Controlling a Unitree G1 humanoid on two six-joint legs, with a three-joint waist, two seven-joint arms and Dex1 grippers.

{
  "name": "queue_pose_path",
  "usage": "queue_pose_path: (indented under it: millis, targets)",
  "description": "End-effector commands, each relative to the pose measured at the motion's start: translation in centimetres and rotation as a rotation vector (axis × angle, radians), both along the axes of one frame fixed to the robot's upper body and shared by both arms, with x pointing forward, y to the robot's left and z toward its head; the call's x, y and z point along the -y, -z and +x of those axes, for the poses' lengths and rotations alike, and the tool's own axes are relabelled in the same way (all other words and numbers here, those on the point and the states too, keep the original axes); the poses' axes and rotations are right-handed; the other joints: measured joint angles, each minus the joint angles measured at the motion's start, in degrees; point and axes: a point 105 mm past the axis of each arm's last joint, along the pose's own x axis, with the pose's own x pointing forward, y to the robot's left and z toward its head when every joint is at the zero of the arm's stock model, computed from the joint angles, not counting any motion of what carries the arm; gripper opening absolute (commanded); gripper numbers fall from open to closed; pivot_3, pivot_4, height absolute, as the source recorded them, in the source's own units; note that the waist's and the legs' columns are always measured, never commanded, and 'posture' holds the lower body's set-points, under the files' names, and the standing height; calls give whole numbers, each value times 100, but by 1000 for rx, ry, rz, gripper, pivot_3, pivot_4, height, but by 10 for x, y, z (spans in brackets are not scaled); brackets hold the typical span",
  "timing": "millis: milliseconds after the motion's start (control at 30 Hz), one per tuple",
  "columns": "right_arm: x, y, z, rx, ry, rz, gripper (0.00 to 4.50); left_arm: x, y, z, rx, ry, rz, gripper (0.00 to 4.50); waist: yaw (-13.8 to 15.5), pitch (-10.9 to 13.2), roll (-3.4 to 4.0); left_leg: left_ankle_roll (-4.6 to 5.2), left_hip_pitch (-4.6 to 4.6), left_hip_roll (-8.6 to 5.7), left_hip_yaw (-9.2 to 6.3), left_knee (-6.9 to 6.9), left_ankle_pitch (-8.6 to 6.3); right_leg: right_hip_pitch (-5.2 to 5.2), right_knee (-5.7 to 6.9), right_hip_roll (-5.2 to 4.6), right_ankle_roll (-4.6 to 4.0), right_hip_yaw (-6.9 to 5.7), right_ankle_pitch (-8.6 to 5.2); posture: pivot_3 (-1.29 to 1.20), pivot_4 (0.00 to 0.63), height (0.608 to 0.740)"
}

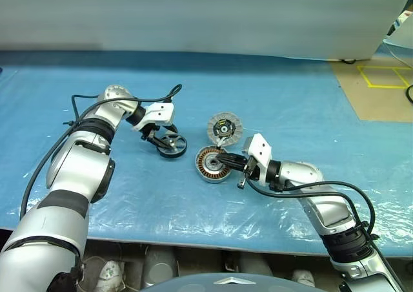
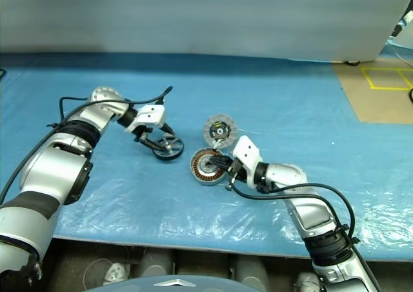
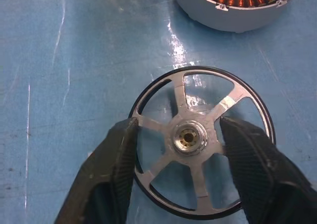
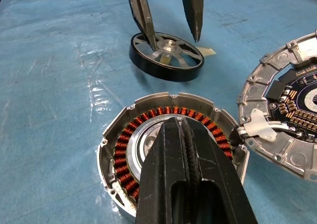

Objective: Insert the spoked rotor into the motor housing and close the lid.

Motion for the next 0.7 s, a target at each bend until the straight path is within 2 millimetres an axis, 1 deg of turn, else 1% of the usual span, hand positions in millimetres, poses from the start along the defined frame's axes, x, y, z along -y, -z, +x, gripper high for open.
queue_pose_path:
  millis: [33, 300, 467, 700]
  targets:
    - [-3, -13, -2, 48, -17, 25, 0, -5, -12, 3, 35, 1, 3, 2953, 1, 0, 0, 0, 0, 0, 0, 0, 0, 0, 0, 0, 0, 0, 0, 0, 150, 740]
    - [-5, -14, 0, 56, -17, 28, 0, -12, -6, -2, -62, -28, 32, 2953, 5, 0, -1, 0, 0, -1, 0, 0, 0, 0, 0, -1, 0, 0, 0, 0, 150, 740]
    - [-5, -13, -1, 58, -17, 27, 0, -8, -4, -3, -81, -38, 7, 2953, 4, 0, -1, 0, 0, -1, 0, 0, 0, 0, 0, -2, 0, 0, 0, 0, 150, 740]
    - [-5, -13, -1, 63, -13, 26, 0, -9, 6, -5, -130, -61, 34, 2953, 4, 1, -1, 0, 0, -1, 0, -1, 0, 0, -1, -2, 0, 0, 0, 0, 150, 740]
